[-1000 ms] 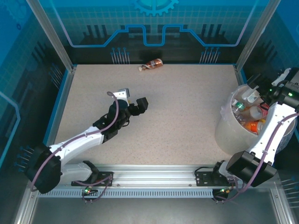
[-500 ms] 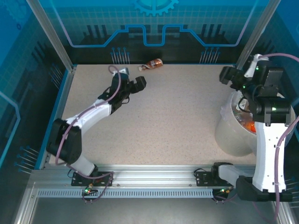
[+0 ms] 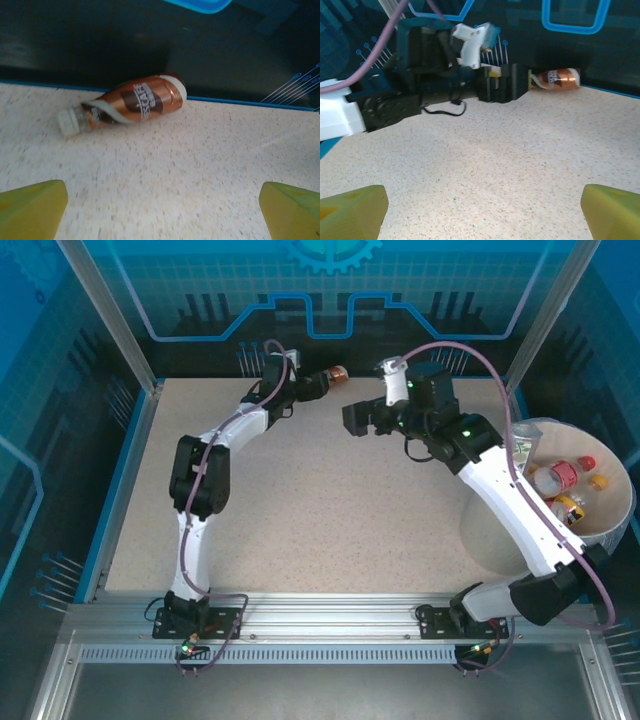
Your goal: Put the plastic bottles in the bin
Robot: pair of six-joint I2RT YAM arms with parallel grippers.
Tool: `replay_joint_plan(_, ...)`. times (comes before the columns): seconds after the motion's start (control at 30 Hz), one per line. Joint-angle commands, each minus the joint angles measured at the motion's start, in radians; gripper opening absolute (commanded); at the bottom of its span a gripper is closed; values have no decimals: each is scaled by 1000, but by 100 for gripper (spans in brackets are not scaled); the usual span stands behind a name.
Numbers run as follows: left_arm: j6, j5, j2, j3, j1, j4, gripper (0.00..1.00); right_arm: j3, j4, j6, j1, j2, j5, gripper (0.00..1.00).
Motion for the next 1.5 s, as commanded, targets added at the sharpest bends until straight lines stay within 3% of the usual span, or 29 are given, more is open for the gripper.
replay_joint_plan(0.0, 47, 112, 129, 155, 31, 64, 99, -9, 123, 30, 13, -1, 15, 100)
replay_joint_plan(0.3, 40, 226, 491, 684, 92, -38, 98, -22, 149, -35, 8, 1, 95, 100)
replay_joint_plan(0.63, -122, 290, 659, 859, 127, -85, 92, -5, 171, -64, -3, 1, 112, 100)
replay_joint_plan(0.93, -234, 358, 695, 891, 129, -119, 84, 13, 162, -72, -3, -1, 114, 100)
replay_joint_plan(1.1, -206, 427, 665, 857, 117, -189, 80, 23, 162, -51, -17, 42, 130, 100)
replay_joint_plan(1.23, -161, 435, 583, 724, 108, -185, 79, 53, 159, 168, -81, 166, 110, 100)
replay_joint_plan(1.47, -162, 513, 440, 481, 86, -91, 78, 246, 189, 380, -114, 513, 238, 100)
